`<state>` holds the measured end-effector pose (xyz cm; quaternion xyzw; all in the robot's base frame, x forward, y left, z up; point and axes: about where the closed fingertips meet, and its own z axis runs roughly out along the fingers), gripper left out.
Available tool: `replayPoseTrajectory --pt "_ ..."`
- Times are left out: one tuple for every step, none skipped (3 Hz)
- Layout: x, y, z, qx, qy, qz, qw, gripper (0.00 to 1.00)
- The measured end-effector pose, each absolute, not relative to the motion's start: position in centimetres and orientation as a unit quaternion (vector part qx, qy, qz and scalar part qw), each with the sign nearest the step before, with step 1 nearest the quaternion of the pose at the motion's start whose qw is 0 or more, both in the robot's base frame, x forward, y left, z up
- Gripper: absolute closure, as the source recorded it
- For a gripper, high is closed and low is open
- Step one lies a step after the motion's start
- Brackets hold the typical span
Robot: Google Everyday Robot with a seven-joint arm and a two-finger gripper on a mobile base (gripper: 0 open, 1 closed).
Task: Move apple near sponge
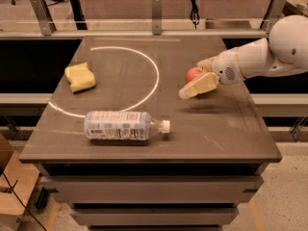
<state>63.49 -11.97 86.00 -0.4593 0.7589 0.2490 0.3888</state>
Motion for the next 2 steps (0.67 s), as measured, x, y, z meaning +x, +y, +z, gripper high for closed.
replayPoseTrajectory --pt "63.94 -13.41 85.65 -0.456 0.762 0.244 0.389 0.28" --pt "63.83 -14.37 86.55 -0.459 0.759 0.235 0.398 0.51"
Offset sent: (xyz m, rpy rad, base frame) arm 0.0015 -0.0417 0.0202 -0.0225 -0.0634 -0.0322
